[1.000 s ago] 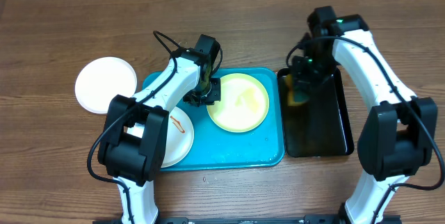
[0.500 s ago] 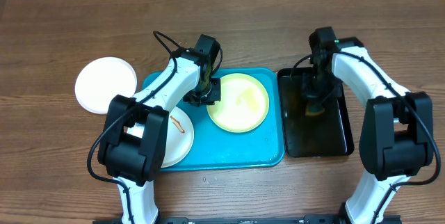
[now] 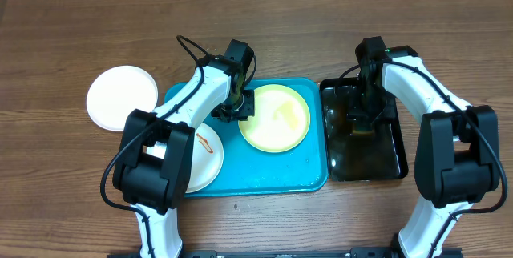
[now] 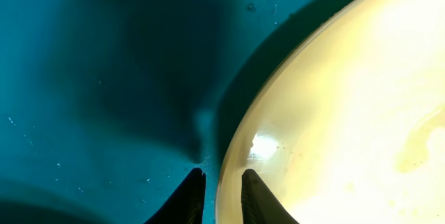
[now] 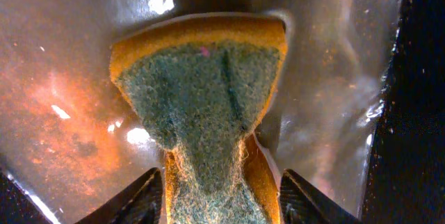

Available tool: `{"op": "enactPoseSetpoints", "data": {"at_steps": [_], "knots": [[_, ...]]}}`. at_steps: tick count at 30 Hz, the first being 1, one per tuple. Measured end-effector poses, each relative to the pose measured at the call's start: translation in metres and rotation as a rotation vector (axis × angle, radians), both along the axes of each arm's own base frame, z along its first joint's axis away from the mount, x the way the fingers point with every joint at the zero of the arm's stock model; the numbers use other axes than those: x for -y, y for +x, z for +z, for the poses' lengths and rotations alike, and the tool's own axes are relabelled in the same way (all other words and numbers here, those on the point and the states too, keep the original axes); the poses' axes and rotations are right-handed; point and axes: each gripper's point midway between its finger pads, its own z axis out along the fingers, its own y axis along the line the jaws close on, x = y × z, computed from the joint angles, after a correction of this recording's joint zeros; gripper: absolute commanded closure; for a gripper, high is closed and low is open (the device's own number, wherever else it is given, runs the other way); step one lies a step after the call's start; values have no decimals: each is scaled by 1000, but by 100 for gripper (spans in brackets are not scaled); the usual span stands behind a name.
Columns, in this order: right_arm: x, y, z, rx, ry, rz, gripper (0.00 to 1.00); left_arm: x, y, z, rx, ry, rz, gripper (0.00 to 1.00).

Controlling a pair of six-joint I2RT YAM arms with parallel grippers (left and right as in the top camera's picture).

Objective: Clean dirty plates on tray and stack at the side
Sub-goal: 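Move the sponge back into the black tray with the right gripper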

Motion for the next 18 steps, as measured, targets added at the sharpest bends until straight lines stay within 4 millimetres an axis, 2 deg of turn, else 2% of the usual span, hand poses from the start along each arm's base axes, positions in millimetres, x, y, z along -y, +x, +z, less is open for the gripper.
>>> {"op": "enactPoseSetpoints", "data": {"at_steps": [6, 7, 8, 9, 10, 11, 12, 13, 15, 18], "knots": [[0, -4, -5, -7, 4, -5, 35, 0, 0, 0, 0, 0, 0, 78], [-1, -6, -8, -13, 8, -6, 40, 0, 0, 0, 0, 0, 0, 78], [-2, -9, -11, -18, 16, -5, 55, 0, 0, 0, 0, 0, 0, 78], [-3, -12, -15, -22, 24, 0, 89, 0, 0, 0, 0, 0, 0, 78], [-3, -13, -17, -25, 26, -6, 96, 0, 0, 0, 0, 0, 0, 78], [-5, -15, -18, -27, 35, -8, 96, 0, 0, 0, 0, 0, 0, 78], [-5, -16, -19, -28, 38, -9, 86, 0, 0, 0, 0, 0, 0, 78], [-6, -17, -18, -27, 42, -10, 57, 0, 0, 0, 0, 0, 0, 78], [-6, -18, -18, -32, 45, -13, 42, 0, 0, 0, 0, 0, 0, 78], [-6, -18, -17, -36, 46, -11, 36, 0, 0, 0, 0, 0, 0, 77]]}}
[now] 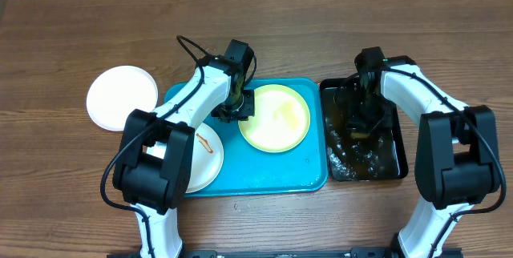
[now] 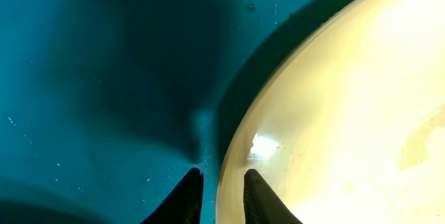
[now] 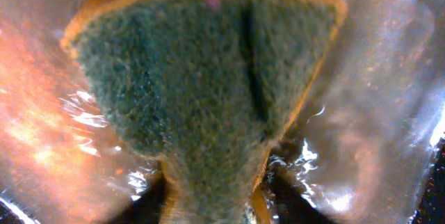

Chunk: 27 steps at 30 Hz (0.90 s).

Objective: Clean dirty plates on tray and stack at the side
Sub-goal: 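Move the sponge back into the black tray with the right gripper, then release the sponge in the black tray and raise the right gripper away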

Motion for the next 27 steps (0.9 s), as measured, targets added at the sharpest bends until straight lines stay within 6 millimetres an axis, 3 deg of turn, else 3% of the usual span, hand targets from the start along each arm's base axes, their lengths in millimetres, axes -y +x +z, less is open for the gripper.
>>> {"op": "enactPoseSetpoints", "data": {"at_steps": [8, 11, 12, 13, 14, 15, 16, 17, 18, 19, 20, 25, 26, 27], "knots": [[2, 24, 11, 74, -15, 1, 25, 0, 0, 0, 0, 0, 0, 77], [2, 25, 11, 78, -17, 1, 25, 0, 0, 0, 0, 0, 0, 77], [2, 27, 11, 86, -15, 0, 30, 0, 0, 0, 0, 0, 0, 77], [2, 29, 11, 97, -15, -1, 43, 0, 0, 0, 0, 0, 0, 76], [2, 33, 11, 113, -15, -4, 80, 0, 0, 0, 0, 0, 0, 76], [2, 35, 10, 121, -14, -5, 96, 0, 0, 0, 0, 0, 0, 76], [3, 36, 8, 129, -15, -1, 96, 0, 0, 0, 0, 0, 0, 76], [3, 36, 7, 130, -15, -2, 86, 0, 0, 0, 0, 0, 0, 76], [3, 35, 6, 128, -16, -2, 55, 0, 0, 0, 0, 0, 0, 75], [3, 33, 5, 123, -16, -11, 36, 0, 0, 0, 0, 0, 0, 74], [4, 32, 5, 120, -18, -5, 27, 0, 0, 0, 0, 0, 0, 73], [4, 36, 5, 132, -16, -4, 25, 0, 0, 0, 0, 0, 0, 71], [4, 38, 5, 142, -14, -8, 35, 0, 0, 0, 0, 0, 0, 71], [5, 43, 6, 158, -13, -11, 70, 0, 0, 0, 0, 0, 0, 72]]}}
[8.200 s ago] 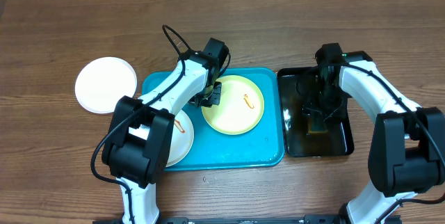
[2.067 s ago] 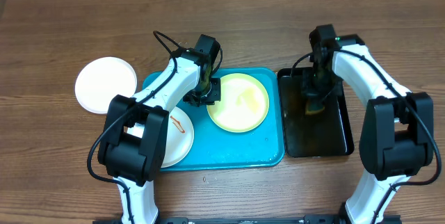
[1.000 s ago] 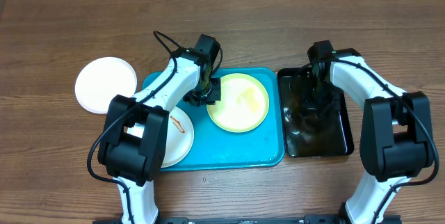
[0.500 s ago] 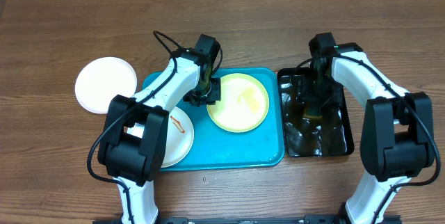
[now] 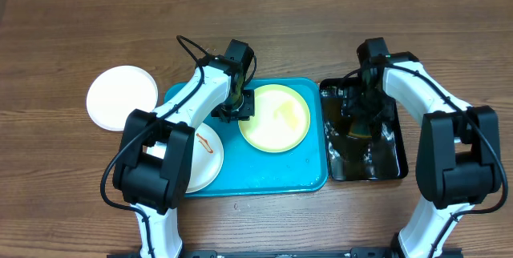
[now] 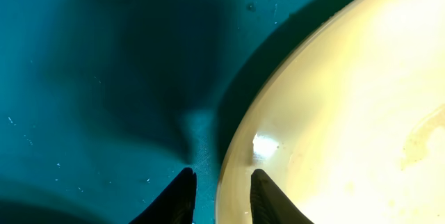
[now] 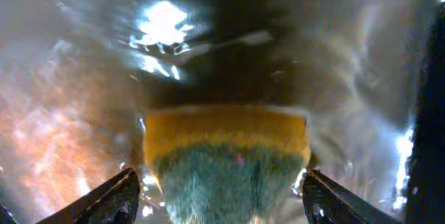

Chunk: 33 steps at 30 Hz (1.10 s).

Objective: Clean dirty plates on tray and stack at the side
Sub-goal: 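Release the sponge in the black tray and raise the right gripper away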

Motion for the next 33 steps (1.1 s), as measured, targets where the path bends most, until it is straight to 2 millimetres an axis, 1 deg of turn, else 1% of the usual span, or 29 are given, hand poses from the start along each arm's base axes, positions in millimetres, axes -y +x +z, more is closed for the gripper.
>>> {"op": "enactPoseSetpoints", "data": {"at_steps": [1, 2, 3, 4, 5, 7, 10, 12, 14, 16, 18, 19, 20, 22, 23, 26, 27, 28, 29, 33], "knots": [[0, 5, 1, 19, 2, -7, 92, 0, 0, 0, 0, 0, 0, 72], [1, 10, 2, 38, 4, -4, 96, 0, 0, 0, 0, 0, 0, 72], [2, 13, 3, 47, 5, -6, 95, 0, 0, 0, 0, 0, 0, 71], [3, 14, 4, 51, 6, -10, 75, 0, 0, 0, 0, 0, 0, 71], [3, 15, 4, 53, 7, -16, 64, 0, 0, 0, 0, 0, 0, 71], [1, 14, 3, 51, 16, -16, 57, 0, 0, 0, 0, 0, 0, 70], [-3, 13, 7, 38, 38, -11, 53, 0, 0, 0, 2, 0, 0, 71], [-4, 12, 14, 25, 45, -11, 53, 0, 1, 0, 6, -2, 0, 73], [-5, 16, 27, 21, 46, -11, 51, 1, 2, 0, 9, -4, 0, 74], [-5, 27, 46, 47, 47, -12, 41, 1, 3, 0, 12, -4, 0, 74], [-4, 43, 65, 96, 53, -28, 19, 1, 3, 0, 14, -5, 0, 76], [-3, 50, 73, 119, 55, -37, 11, 2, 4, 0, 15, -6, 0, 77], [0, 55, 79, 138, 57, -43, 7, 2, 4, 0, 16, -6, 0, 77], [10, 64, 86, 169, 60, -81, 3, 3, 6, -1, 29, -11, 0, 78], [13, 65, 86, 172, 60, -87, 0, 3, 8, -2, 37, -14, 0, 78], [44, 64, 86, 168, 54, -172, 0, 2, 5, -9, 35, -15, 0, 83], [54, 63, 85, 164, 52, -197, 0, 2, 5, -9, 36, -17, 0, 86], [65, 61, 85, 159, 49, -224, 0, 3, 5, -9, 36, -19, 1, 94], [76, 59, 85, 156, 46, -250, 0, 3, 5, -9, 36, -22, 4, 96], [118, 53, 85, 155, 25, -353, 0, 5, 5, -7, 40, -32, -2, 96]]}}
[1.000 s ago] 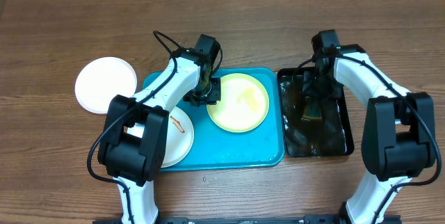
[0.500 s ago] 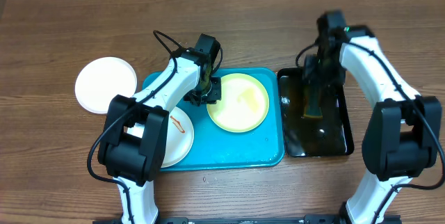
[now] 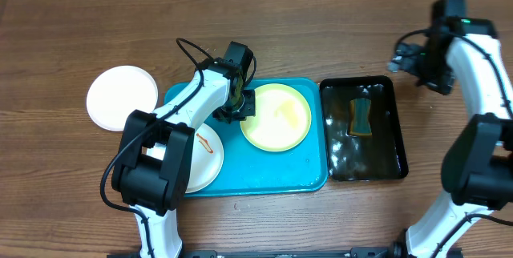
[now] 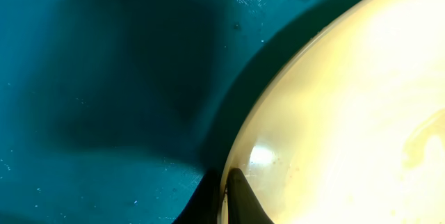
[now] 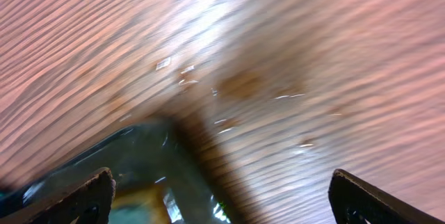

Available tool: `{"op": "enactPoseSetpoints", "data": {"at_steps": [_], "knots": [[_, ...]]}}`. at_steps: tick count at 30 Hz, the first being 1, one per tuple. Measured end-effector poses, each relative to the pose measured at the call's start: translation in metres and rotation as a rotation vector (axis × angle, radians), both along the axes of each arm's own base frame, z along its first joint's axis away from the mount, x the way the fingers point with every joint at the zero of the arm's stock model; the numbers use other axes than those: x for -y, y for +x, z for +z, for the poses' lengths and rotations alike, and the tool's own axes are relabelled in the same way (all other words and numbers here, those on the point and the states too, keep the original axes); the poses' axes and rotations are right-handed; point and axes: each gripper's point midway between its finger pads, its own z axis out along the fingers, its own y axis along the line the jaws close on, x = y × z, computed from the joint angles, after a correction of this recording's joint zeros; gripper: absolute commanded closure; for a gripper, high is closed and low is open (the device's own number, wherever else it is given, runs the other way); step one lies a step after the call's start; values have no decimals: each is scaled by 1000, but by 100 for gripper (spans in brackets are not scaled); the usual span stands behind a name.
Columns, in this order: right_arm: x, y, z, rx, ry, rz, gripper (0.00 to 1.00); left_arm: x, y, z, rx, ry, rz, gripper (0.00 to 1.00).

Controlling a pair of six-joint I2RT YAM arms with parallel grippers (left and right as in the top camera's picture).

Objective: Clean dirty plates on tray and stack at the side
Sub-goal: 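Release the sponge in the black tray and raise the right gripper away, then grasp the yellow-green plate's rim with the left gripper and lift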

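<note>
A yellow plate [image 3: 276,118] smeared with sauce lies on the right half of the blue tray [image 3: 317,179]. My left gripper [image 3: 239,107] is at its left rim. In the left wrist view that gripper [image 4: 225,197] is shut on the rim of the yellow plate [image 4: 348,106], one finger inside and one outside. A white plate [image 3: 202,155] with an orange smear lies at the tray's left. A clean white plate [image 3: 122,98] sits on the table beside the tray. My right gripper [image 3: 414,61] hangs open over the wood beyond the tub's far right corner, holding nothing.
A black tub [image 3: 393,162] of water stands right of the tray, with a yellow-green sponge [image 3: 361,117] lying in it. The right wrist view shows blurred wood table [image 5: 278,57] and the tub's corner [image 5: 142,144].
My left fingers, a little apart astride the plate's rim, have shut on it. My right gripper, open over the sponge in the tub, is now off to the tub's far right.
At first my right gripper held the sponge in the tub's water, then pressed closer into it. By 1.1 s ago it had opened and the sponge lay free. It now hangs outside the tub. My left gripper stayed at the yellow plate's rim and now grips it.
</note>
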Motion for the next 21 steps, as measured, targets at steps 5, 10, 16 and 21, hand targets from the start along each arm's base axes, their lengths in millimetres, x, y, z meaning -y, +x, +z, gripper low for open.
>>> {"op": "enactPoseSetpoints", "data": {"at_steps": [5, 10, 16, 21], "knots": [[40, -5, 1, 16, -15, -94, 0, 0, 0, 2, -1, 4, -33, 96], [58, -4, 2, 38, -24, -135, 0, -7, 6, 10, 3, 8, -58, 96], [61, -3, 3, 48, -26, -141, 0, -26, 22, 25, 21, 8, -34, 96], [61, -3, 3, 49, -26, -141, 0, -38, 30, 32, 32, 11, -43, 96]]}}
